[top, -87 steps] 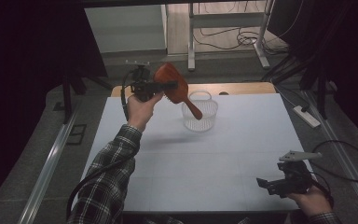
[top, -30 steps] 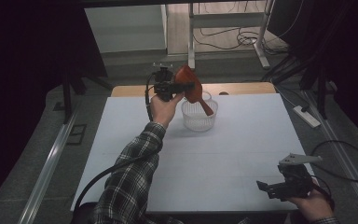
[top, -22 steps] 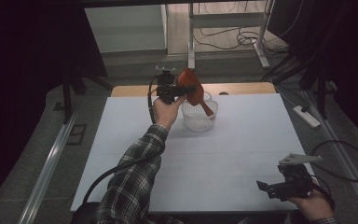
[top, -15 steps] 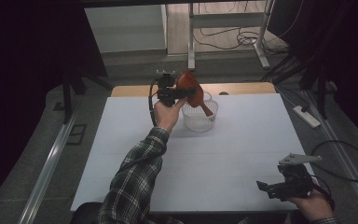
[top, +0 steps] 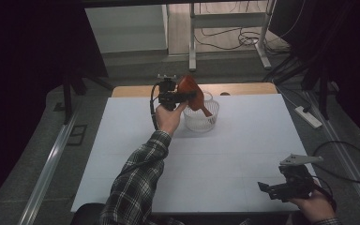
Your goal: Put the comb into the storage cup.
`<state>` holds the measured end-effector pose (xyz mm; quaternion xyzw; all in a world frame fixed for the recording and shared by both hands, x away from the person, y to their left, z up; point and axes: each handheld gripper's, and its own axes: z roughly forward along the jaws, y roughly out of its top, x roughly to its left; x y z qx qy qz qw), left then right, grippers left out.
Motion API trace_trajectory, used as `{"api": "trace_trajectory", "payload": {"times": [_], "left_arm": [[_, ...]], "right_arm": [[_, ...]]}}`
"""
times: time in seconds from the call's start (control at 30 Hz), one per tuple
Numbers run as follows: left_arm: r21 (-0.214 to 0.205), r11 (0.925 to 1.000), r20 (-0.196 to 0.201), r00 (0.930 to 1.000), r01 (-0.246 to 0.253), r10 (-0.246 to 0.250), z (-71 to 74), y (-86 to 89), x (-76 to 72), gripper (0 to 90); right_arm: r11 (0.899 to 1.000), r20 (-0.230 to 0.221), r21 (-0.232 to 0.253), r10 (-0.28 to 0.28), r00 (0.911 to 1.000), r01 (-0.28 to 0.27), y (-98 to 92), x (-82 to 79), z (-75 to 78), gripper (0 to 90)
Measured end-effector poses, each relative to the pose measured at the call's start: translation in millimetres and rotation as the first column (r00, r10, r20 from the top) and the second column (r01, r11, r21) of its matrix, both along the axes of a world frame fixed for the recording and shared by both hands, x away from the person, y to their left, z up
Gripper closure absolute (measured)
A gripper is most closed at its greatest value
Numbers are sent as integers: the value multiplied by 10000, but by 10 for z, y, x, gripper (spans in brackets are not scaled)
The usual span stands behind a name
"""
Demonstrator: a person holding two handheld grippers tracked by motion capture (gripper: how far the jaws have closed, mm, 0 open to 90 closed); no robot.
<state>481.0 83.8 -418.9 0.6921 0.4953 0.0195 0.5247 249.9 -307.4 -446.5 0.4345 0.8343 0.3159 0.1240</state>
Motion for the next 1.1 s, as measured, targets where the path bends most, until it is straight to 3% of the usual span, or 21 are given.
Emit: {"api": "trace_trajectory", "payload": {"times": [0.3, 0.43, 0.7, 1.1], "left_arm": [[128, 9998, 75, 9999, -136, 135, -37, -6, -42, 527], [510, 9985, -53, 9998, -180, 183, -65, -26, -53, 524], [-153, 9991, -427, 9983, -396, 389, -208, 74, -48, 517], [-247, 9963, -685, 9944, -820, 802, -297, 134, -56, 466]], "right_arm": [[10000, -9, -34, 13, 10000, -14, 3, 1, -2, 6], [10000, -26, -58, 31, 10000, -31, 5, 3, -3, 7], [10000, -44, -93, 32, 10000, -33, 8, 6, -5, 7], [9999, -114, -134, 34, 9999, -35, 17, 10, -7, 8]]}}
